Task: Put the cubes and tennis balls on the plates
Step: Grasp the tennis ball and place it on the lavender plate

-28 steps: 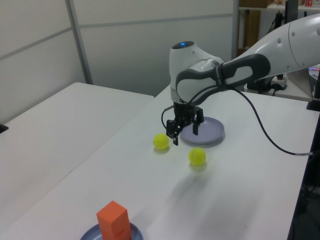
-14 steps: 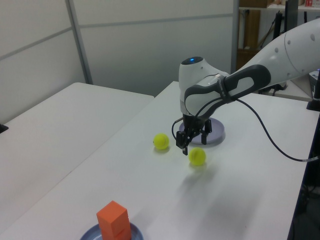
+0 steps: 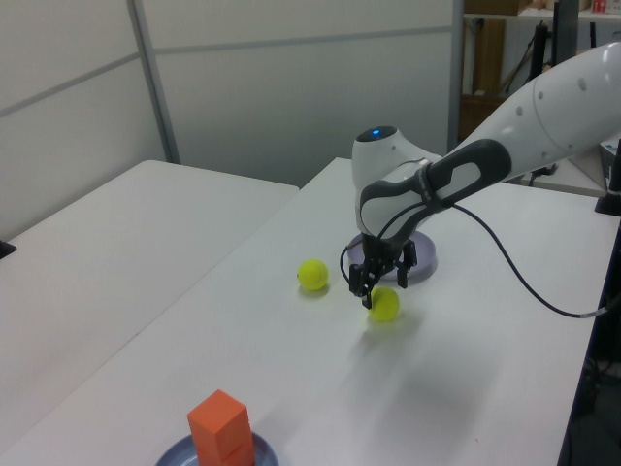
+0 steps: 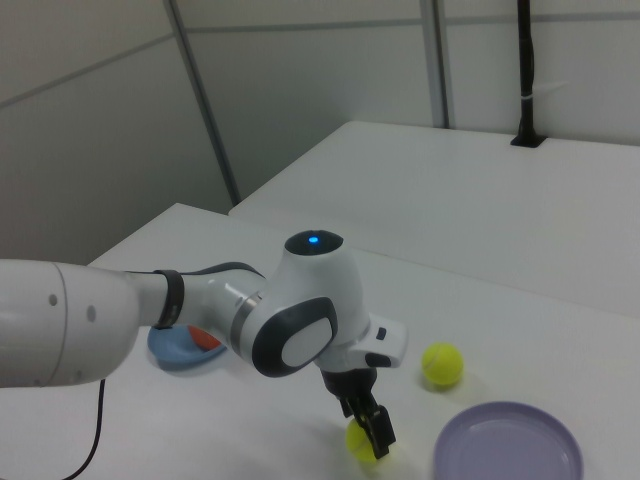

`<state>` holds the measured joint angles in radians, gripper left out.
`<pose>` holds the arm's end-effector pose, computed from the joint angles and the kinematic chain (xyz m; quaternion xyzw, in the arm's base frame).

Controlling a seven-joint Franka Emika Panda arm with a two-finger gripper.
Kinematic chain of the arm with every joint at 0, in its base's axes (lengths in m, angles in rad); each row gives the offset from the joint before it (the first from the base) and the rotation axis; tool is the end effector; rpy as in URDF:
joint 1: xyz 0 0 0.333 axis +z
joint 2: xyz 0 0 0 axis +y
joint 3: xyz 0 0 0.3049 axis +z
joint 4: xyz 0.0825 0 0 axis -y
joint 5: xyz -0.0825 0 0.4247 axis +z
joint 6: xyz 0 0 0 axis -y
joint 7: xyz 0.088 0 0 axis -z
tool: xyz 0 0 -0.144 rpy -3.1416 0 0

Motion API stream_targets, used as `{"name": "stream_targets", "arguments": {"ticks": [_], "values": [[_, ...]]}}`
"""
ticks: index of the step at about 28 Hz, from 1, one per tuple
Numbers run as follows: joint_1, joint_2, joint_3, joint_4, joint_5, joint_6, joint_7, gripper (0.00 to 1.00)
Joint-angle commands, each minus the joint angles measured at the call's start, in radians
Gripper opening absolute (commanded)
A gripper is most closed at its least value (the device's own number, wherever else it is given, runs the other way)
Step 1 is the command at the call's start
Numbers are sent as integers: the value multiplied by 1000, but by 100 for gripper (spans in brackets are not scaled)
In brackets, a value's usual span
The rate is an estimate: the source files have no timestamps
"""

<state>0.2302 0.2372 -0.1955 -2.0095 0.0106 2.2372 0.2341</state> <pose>0.6213 0.0225 0.2666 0.9948 -0.1002 0.0001 0.0188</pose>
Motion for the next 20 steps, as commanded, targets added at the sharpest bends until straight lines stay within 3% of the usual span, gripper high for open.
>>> {"name": "stream_targets", "arguments": {"ticks": [1, 2, 3, 5, 7, 8, 15, 20], "values": [[5, 22, -10, -14, 17, 36, -33, 100], [5, 24, -10, -14, 19, 36, -33, 100], [5, 24, -10, -12, 17, 36, -33, 93], [6, 24, -10, -12, 19, 36, -33, 70], [6, 22, -10, -11, 19, 36, -33, 33], [5, 22, -10, -9, 20, 42, -32, 1], [4, -9, -24, 12, 29, 47, -36, 0], [3, -33, -88, 70, 31, 44, -64, 0]]}}
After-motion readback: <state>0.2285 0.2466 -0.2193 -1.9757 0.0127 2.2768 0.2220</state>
